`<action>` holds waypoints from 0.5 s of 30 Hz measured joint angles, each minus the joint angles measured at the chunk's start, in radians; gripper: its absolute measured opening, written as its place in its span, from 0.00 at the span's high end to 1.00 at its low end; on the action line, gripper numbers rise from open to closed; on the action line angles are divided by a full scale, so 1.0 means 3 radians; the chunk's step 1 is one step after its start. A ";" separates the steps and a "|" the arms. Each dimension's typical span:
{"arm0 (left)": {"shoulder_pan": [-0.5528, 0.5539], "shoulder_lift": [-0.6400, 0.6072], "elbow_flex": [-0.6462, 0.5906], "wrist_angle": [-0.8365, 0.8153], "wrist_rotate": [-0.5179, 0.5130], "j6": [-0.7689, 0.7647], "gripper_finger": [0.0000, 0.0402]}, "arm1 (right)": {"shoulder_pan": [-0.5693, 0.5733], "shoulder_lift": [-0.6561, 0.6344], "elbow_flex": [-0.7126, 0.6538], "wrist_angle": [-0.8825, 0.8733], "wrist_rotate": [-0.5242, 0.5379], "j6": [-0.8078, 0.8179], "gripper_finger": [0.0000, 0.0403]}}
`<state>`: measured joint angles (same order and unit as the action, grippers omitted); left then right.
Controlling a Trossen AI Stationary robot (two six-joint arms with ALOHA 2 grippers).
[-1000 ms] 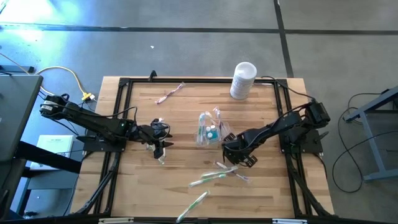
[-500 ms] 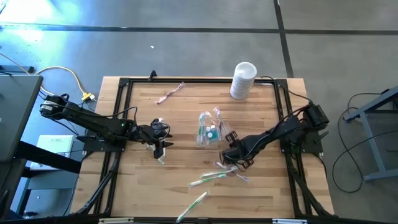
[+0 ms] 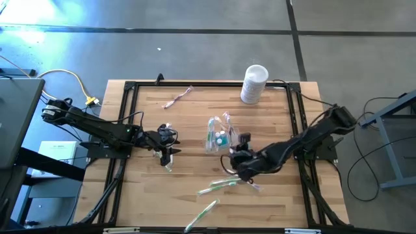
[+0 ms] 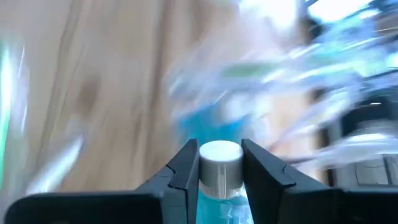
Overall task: Pick & Place toothbrushing station
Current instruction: Put the blue mouthwash bottle into the transparent organizer
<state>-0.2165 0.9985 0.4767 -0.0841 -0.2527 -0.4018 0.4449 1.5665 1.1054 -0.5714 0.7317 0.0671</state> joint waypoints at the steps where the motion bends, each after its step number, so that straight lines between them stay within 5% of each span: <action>1: 0.0000 0.0000 0.0000 0.0001 -0.0001 0.0013 0.55 | 0.0004 -0.0056 0.0005 0.0175 0.0097 0.0056 0.79; 15: 0.0000 0.0001 0.0001 0.0027 -0.0001 -0.0047 0.55 | -0.0030 -0.0081 -0.1022 0.3602 0.0895 0.0413 0.79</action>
<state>-0.2165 0.9989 0.4770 -0.0761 -0.2531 -0.4160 0.4359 1.5422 0.7990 0.5093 1.0002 0.1911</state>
